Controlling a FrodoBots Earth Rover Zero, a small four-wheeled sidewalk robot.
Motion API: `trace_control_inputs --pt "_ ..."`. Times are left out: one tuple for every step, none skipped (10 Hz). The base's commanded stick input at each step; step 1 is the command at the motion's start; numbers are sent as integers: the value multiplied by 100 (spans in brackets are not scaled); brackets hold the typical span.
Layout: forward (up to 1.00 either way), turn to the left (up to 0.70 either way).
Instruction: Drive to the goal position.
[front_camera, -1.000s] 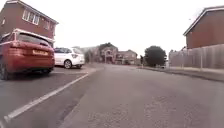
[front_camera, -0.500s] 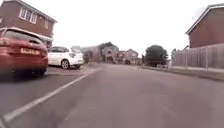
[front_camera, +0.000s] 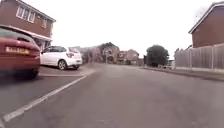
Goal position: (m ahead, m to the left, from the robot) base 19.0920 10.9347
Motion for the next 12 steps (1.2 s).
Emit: trace_control_inputs --pt "100 0" --pt "100 0" --pt "100 0" --pt "100 0" --pt "100 0" --pt "100 0" --pt "100 0" --pt "100 0" --pt "100 0" --pt "100 0" --pt "100 0" --pt "100 0"
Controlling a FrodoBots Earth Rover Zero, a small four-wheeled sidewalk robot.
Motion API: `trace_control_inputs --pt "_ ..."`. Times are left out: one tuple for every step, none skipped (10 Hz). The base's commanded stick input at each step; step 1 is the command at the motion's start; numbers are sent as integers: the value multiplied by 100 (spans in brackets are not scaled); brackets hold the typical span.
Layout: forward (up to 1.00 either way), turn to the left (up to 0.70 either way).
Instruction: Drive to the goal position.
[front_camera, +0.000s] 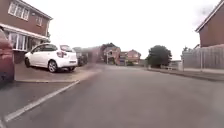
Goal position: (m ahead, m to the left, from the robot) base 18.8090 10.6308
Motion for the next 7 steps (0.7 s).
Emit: trace_control_inputs --pt "100 0" --pt "100 0" --pt "100 0" --pt "100 0" --pt "100 0" --pt "100 0" --pt "100 0"
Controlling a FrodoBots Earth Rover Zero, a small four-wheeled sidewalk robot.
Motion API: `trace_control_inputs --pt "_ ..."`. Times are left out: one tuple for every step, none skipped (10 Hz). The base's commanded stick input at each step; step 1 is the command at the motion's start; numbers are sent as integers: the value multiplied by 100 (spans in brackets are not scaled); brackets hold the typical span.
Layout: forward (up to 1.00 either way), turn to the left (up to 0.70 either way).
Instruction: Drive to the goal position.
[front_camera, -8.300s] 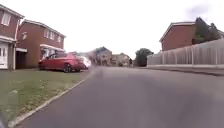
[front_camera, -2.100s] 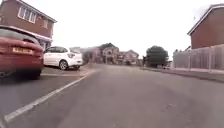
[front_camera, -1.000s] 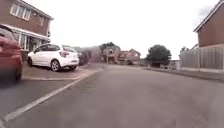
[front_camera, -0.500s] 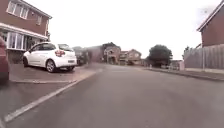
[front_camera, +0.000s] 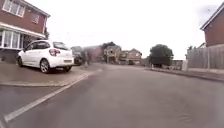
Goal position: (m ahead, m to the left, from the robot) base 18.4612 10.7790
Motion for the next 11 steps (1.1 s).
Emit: trace_control_inputs --pt "100 0" --pt "100 0" --pt "100 0" --pt "100 0" --pt "100 0" --pt "100 0" --pt "100 0" --pt "100 0" --pt "100 0" --pt "100 0" --pt "100 0"
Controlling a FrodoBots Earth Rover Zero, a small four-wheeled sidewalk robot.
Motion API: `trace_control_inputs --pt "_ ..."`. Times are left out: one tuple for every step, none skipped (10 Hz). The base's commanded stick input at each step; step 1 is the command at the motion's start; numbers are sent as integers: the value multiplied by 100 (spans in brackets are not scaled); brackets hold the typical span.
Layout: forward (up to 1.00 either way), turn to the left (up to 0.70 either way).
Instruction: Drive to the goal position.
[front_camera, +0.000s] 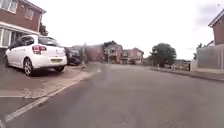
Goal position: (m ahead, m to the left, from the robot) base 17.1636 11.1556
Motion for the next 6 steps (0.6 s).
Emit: trace_control_inputs --pt "100 0" --pt "100 0" --pt "100 0" --pt "100 0" --pt "100 0" --pt "100 0"
